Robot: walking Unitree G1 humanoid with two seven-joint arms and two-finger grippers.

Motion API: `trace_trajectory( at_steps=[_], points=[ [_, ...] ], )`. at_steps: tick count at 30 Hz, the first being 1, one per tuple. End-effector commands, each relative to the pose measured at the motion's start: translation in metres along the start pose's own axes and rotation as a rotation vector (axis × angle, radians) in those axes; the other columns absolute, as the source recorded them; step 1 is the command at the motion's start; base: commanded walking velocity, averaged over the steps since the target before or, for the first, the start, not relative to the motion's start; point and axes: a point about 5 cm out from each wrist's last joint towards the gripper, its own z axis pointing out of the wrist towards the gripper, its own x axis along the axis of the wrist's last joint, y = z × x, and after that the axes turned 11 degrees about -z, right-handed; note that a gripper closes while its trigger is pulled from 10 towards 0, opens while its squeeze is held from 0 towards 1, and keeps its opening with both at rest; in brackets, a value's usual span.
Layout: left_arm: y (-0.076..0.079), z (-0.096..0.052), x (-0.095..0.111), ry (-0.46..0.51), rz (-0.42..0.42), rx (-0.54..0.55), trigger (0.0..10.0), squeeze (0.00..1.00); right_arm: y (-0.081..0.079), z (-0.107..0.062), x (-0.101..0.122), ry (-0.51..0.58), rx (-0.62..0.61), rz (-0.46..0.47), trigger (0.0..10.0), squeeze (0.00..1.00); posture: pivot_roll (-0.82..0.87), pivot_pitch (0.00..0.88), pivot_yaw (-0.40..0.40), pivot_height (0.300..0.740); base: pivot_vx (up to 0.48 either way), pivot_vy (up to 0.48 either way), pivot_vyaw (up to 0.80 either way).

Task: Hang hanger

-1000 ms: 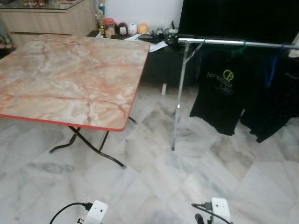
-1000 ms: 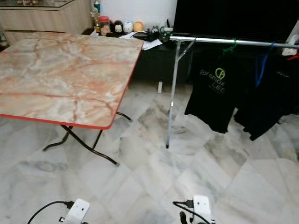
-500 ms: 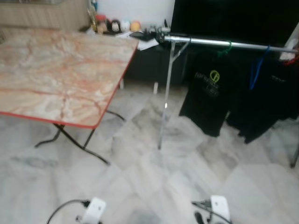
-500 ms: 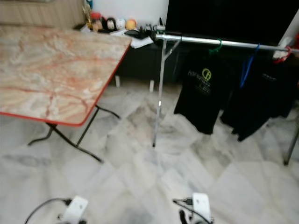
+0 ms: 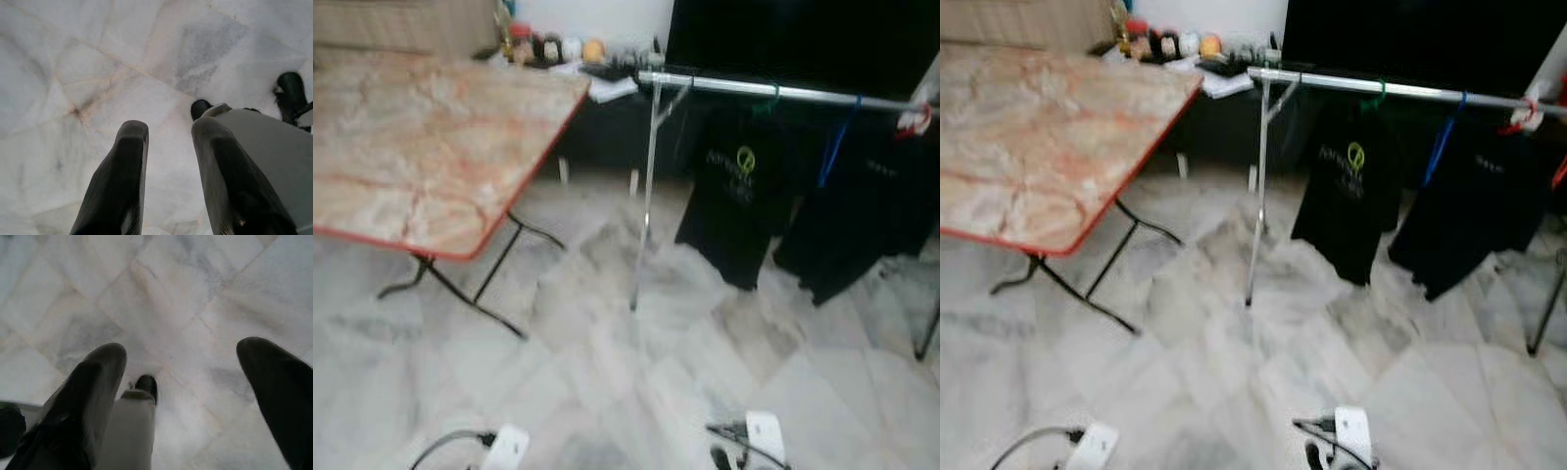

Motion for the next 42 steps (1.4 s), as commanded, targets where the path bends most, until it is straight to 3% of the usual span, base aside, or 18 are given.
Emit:
trace_trajectory(
  at_steps=[1, 7, 21, 42],
  points=[
    [-0.0009, 0.0002, 0.0014, 0.003, -0.021, 0.005, 10.0, 0.0, 0.004, -0.001, -0.0042, -0.014, -0.017, -0.006, 10.0, 0.0, -0.01, 0.0, -0.057, 0.74, 0.0, 0.0, -0.76],
    [0.0002, 0.0, -0.0006, -0.005, -0.055, 0.0, 10.0, 0.0, 0.0045, -0.0013, -0.0051, -0.014, -0.022, 0.001, 10.0, 0.0, 0.0, 0.0, -0.061, 0.74, 0.0, 0.0, -0.76],
    [0.0016, 0.0003, 0.0003, 0.0, -0.071, 0.0, 10.0, 0.0, 0.006, -0.0013, -0.0032, 0.003, -0.021, 0.004, 10.0, 0.0, 0.01, 0.0, -0.073, 0.74, 0.0, 0.0, 0.0],
    [0.0012, 0.0005, 0.0018, 0.003, -0.078, 0.0, 10.0, 0.0, 0.0051, -0.001, -0.0018, 0.008, -0.006, 0.027, 10.0, 0.0, 0.01, 0.0, -0.068, 0.74, 0.274, 0.0, -0.15]
  ],
)
